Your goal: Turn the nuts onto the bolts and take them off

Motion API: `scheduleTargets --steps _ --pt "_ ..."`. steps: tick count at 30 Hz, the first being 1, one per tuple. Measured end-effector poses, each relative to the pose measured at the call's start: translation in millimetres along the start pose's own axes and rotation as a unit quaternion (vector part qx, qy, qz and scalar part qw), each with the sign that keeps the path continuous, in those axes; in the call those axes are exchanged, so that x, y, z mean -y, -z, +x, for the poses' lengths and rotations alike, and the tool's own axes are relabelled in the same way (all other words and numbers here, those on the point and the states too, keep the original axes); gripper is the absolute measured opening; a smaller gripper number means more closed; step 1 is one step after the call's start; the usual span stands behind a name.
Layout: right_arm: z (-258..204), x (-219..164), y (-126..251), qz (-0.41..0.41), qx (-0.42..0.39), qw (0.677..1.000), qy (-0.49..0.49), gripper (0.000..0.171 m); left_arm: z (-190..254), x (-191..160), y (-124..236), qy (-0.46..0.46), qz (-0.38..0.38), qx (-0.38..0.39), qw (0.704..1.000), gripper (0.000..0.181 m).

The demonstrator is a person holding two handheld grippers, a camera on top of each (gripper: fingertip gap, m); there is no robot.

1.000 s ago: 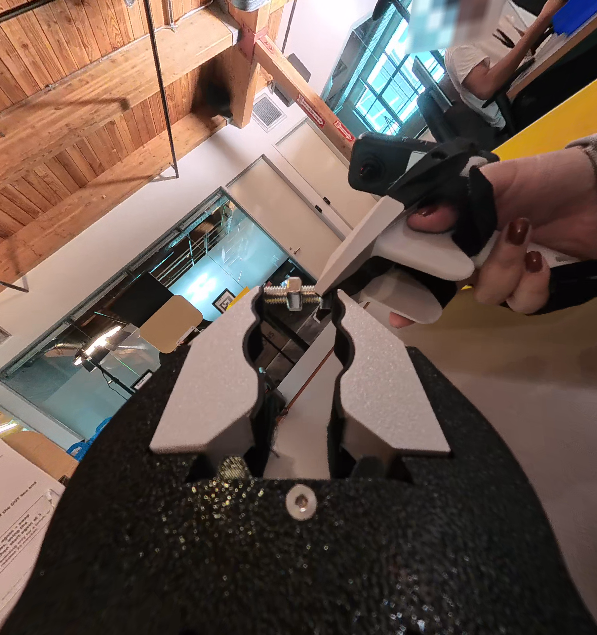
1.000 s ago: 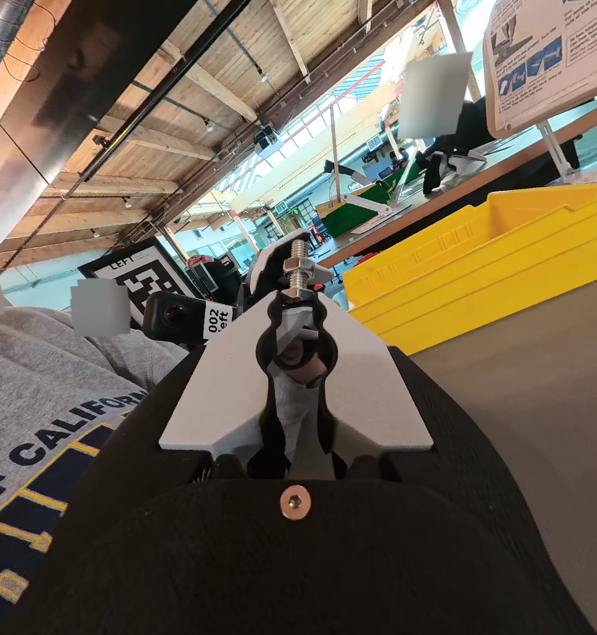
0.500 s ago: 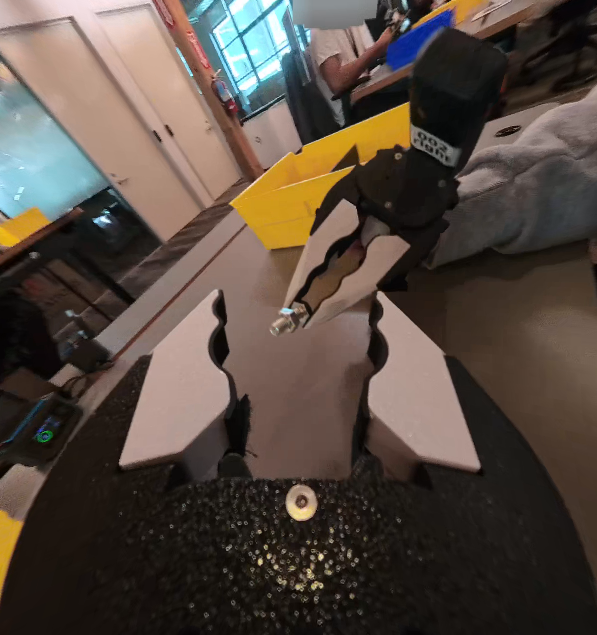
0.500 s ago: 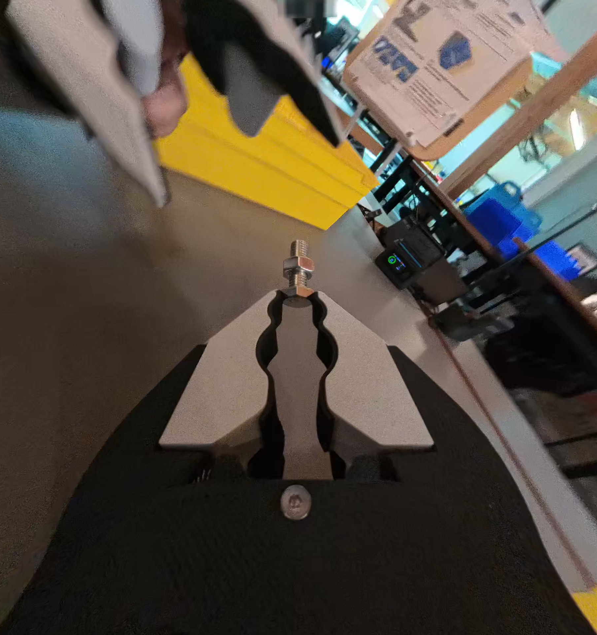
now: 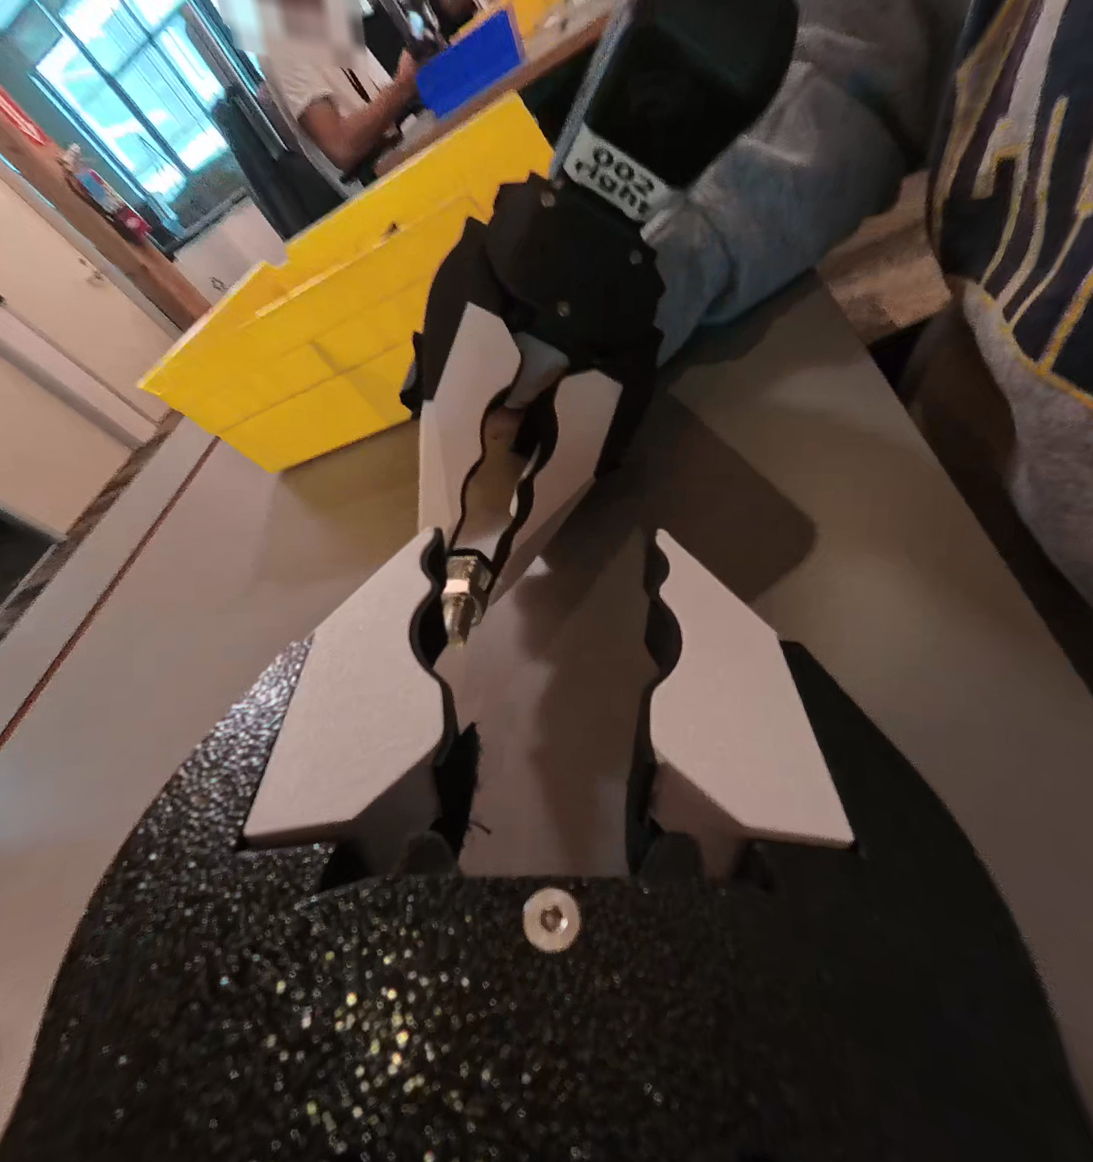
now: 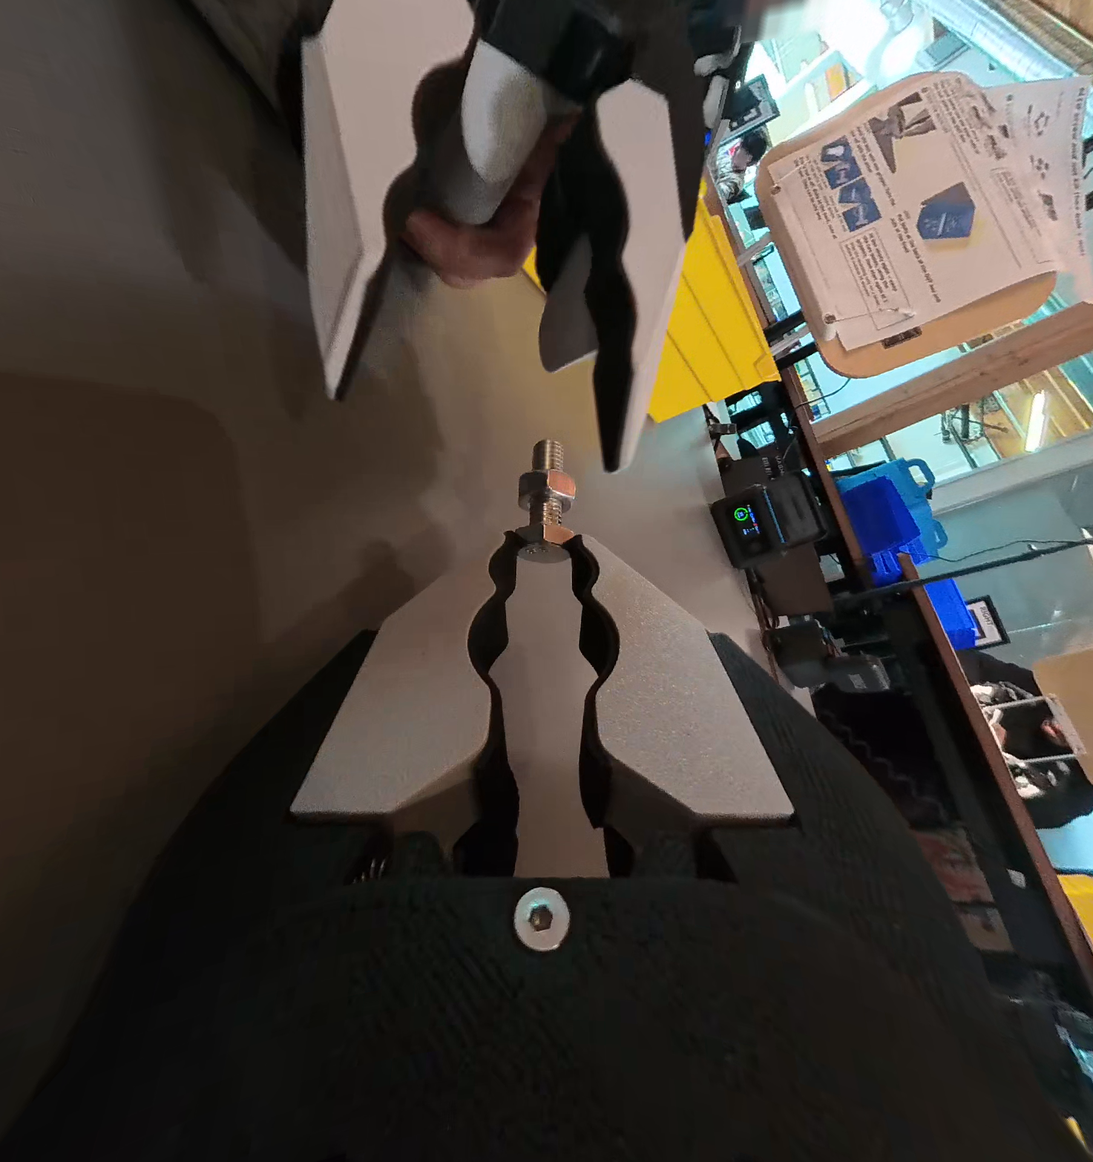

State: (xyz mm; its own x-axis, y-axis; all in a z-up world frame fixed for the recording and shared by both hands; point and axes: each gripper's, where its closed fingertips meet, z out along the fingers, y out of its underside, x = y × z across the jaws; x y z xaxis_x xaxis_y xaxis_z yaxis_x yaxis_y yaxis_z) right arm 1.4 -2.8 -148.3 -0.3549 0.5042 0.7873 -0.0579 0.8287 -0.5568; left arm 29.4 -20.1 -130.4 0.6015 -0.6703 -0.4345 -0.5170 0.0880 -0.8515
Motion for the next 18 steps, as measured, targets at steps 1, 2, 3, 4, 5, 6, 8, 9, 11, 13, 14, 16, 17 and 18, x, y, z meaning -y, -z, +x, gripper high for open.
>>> scheduleTargets --steps 1,2,3,4,5,6,8,9,11,13,14,16,17,18 --pt "1 2 1 0.004 -0.002 1.000 0.000 0.016 1 -6 -1 0.001 -0.016 -0.008 1.000 0.059" --pt "1 3 2 0.007 -0.004 1.000 0.000 0.016 -1 -13 -1 -0.003 -0.032 -0.007 0.999 0.055" --pt "0 2 2 0.006 0.001 1.000 0.000 0.016 -2 -16 0 -0.008 -0.038 -0.005 0.999 0.050" --pt "-2 2 1 0.004 0.006 1.000 0.002 0.016 -4 -19 0 -0.005 -0.047 -0.002 0.999 0.046" --pt "-3 2 1 0.003 0.004 1.000 0.008 0.016 -8 -22 -1 0.002 -0.057 0.009 0.998 0.052" --pt "-1 3 1 0.006 -0.001 1.000 0.010 0.017 -11 -26 -2 0.005 -0.069 0.021 0.997 0.058" --pt "0 2 2 0.007 0.000 1.000 -0.002 0.016 -14 -24 0 0.010 -0.064 0.031 0.997 0.061" --pt "1 1 2 0.006 -0.001 1.000 -0.006 0.016 -11 -20 0 0.003 -0.051 0.026 0.998 0.061" --pt "2 5 4 0.017 -0.002 1.000 -0.012 0.016 2 -10 1 -0.024 -0.022 0.002 0.999 0.061" --pt "0 9 6 0.031 0.006 0.999 -0.013 0.016 -1 -20 -1 -0.011 -0.052 0.008 0.999 0.057" --pt "0 13 7 0.044 0.006 0.999 -0.015 0.016 -6 -32 -3 0.006 -0.088 0.016 0.996 0.058" --pt "2 15 9 0.052 0.008 0.998 -0.031 0.016 -13 -34 -2 0.045 -0.091 0.021 0.995 0.066" --pt "3 13 9 0.049 0.010 0.998 -0.036 0.016 -11 -29 0 0.045 -0.073 0.016 0.996 0.066" --pt "4 12 9 0.050 0.010 0.998 -0.040 0.016 -7 -19 3 0.028 -0.042 0.013 0.999 0.064"
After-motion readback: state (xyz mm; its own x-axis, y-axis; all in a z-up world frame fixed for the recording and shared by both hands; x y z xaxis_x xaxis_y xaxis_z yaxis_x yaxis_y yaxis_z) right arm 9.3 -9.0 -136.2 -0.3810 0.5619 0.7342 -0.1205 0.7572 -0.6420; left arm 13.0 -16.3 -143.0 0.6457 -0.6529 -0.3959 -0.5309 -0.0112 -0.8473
